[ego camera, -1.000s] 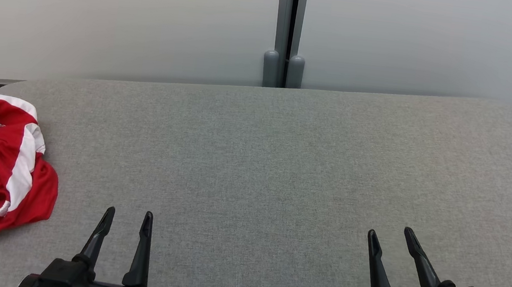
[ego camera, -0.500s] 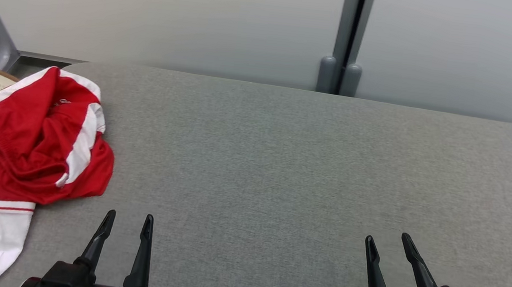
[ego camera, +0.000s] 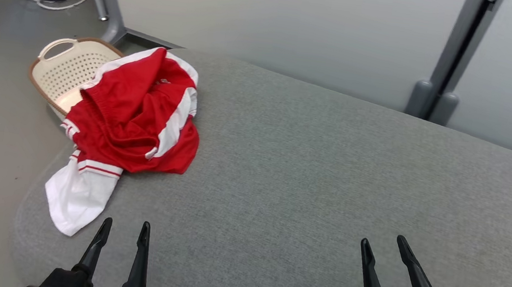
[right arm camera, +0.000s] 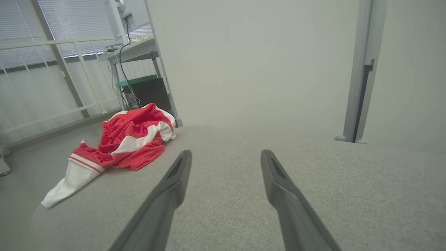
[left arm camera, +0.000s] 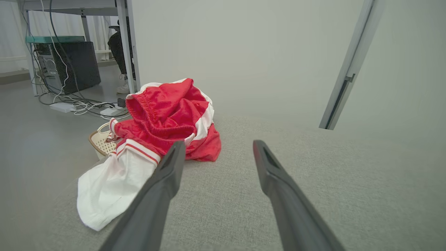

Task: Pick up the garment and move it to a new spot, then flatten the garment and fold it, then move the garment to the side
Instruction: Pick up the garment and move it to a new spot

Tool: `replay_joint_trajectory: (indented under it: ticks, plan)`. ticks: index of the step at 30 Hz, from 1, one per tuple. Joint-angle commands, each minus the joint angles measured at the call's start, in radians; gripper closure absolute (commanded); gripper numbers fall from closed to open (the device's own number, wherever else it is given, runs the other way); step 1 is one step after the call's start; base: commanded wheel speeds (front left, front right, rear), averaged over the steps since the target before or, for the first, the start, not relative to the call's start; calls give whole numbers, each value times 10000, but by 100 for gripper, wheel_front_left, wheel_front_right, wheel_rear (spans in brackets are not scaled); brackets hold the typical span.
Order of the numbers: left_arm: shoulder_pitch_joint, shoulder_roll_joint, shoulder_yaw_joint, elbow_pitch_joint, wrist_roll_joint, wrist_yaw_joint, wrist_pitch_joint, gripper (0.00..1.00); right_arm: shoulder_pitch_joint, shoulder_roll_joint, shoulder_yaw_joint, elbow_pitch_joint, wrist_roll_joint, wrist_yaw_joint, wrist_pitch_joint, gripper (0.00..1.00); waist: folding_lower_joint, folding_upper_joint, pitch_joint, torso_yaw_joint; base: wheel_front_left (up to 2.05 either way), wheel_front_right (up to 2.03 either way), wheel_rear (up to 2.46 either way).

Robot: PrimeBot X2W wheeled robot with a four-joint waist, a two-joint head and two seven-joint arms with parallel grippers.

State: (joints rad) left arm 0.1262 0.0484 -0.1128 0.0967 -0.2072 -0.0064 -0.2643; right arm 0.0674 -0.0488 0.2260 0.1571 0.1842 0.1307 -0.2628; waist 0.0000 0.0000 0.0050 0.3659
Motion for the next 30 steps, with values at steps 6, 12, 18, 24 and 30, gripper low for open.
replay_joint_trajectory:
  ticks: [6, 12, 18, 24, 30]
  plan:
    - [188, 35, 91, 6, -8, 84, -2, 0, -22, -29, 151, 67, -76, 0, -30, 0, 0, 0, 46, 1003, 0, 0, 0]
    - [108, 35, 61, -43, -44, 147, -2, 0, 0, -28, 218, 93, -228, 0, -30, 0, 0, 0, 188, 1375, 0, 0, 0]
    - [-86, 35, -50, -145, -108, 350, -1, 0, -318, -33, 392, 220, -482, -1, -30, 0, 0, 0, 577, 1531, 0, 0, 0]
    - [-1399, 37, 244, -64, 416, 122, -2, 0, -579, -404, 597, 208, -714, -1, -30, 0, 0, 0, 1064, 1533, 0, 0, 0]
    - [-4368, 257, 1024, 1390, 1116, -525, -1, 0, -735, -1118, 404, -114, -949, -1, -30, 0, 0, 0, 2054, 1264, 0, 0, 0]
